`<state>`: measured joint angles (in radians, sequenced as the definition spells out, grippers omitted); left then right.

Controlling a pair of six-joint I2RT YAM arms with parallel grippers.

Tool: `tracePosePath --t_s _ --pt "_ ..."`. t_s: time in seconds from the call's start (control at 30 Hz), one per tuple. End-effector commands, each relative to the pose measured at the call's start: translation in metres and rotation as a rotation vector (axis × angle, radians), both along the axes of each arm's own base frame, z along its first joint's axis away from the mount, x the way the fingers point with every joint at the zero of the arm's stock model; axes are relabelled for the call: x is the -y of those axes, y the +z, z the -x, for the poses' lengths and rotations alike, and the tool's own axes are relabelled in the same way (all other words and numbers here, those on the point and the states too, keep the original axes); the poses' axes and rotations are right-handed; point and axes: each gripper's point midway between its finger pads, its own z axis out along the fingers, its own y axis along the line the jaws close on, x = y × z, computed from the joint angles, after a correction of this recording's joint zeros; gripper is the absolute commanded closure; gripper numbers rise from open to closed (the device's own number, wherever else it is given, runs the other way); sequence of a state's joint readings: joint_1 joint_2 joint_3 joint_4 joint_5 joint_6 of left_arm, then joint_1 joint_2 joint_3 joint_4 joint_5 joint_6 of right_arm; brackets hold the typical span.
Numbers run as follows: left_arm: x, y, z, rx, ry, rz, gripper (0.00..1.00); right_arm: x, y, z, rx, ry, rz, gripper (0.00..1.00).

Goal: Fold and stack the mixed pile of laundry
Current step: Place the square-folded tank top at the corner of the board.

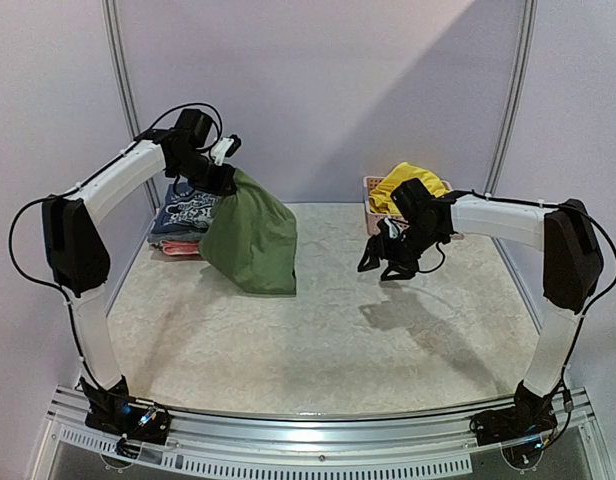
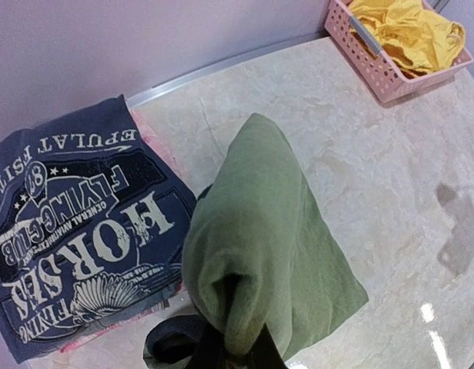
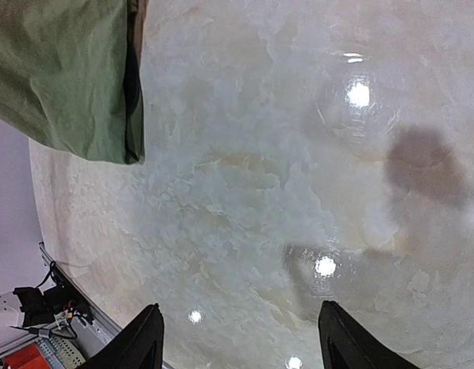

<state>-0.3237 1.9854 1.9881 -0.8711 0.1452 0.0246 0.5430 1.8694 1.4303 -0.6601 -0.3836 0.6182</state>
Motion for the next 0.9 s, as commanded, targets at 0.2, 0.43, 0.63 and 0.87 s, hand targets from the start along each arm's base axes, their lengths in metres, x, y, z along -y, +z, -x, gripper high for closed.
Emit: tracePosePath --t_s 0.2,0.43,0.63,0.87 --pt "-0.052 0.015 -0.037 0.044 0.094 -0.113 1.00 0.002 0.000 0.007 -0.010 0.016 -0.001 0.31" --pt "-0.093 0.040 -0.052 0.096 0.173 -0.100 1.00 0.002 -0.003 0.008 -0.019 0.013 -0.002 0.31" --pt "-0.120 0.061 -0.059 0.143 0.227 -0.084 1.00 -0.001 -0.005 0.006 -0.027 0.009 -0.011 0.31" --pt "-0.136 0.091 -0.060 0.212 0.271 -0.037 1.00 -0.004 -0.008 0.003 -0.035 0.009 -0.016 0.31"
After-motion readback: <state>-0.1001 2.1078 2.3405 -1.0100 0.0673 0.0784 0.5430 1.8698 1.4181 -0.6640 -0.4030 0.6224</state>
